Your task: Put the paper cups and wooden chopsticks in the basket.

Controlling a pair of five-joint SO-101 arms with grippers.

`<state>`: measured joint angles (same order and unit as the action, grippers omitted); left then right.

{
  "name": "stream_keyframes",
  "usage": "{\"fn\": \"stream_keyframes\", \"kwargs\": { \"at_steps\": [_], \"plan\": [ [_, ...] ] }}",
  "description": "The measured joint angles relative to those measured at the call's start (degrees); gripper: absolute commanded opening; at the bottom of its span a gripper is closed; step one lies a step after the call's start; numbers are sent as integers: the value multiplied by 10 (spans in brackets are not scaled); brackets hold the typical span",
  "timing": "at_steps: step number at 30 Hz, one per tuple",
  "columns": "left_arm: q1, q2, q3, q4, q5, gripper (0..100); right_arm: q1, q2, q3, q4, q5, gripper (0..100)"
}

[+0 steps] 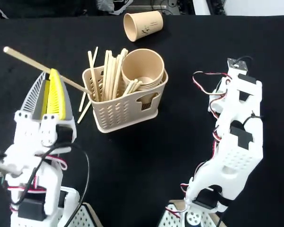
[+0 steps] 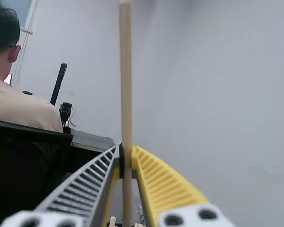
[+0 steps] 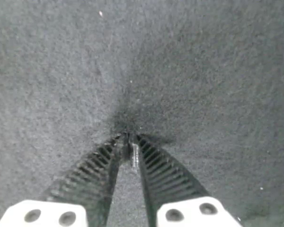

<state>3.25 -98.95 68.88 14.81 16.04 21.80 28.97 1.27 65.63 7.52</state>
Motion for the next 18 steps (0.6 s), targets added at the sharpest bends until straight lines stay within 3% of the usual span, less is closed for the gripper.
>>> {"fn": "stream_keyframes", "kwargs": {
  "at_steps": [9,13,18],
  "plan": [
    [0,43,3,-4,5,37,0,0,0,0,0,12],
    [0,95,15,-4,6,152,0,0,0,0,0,12],
    [0,195,8,2,6,170,0,0,0,0,0,12]
  ]
}}
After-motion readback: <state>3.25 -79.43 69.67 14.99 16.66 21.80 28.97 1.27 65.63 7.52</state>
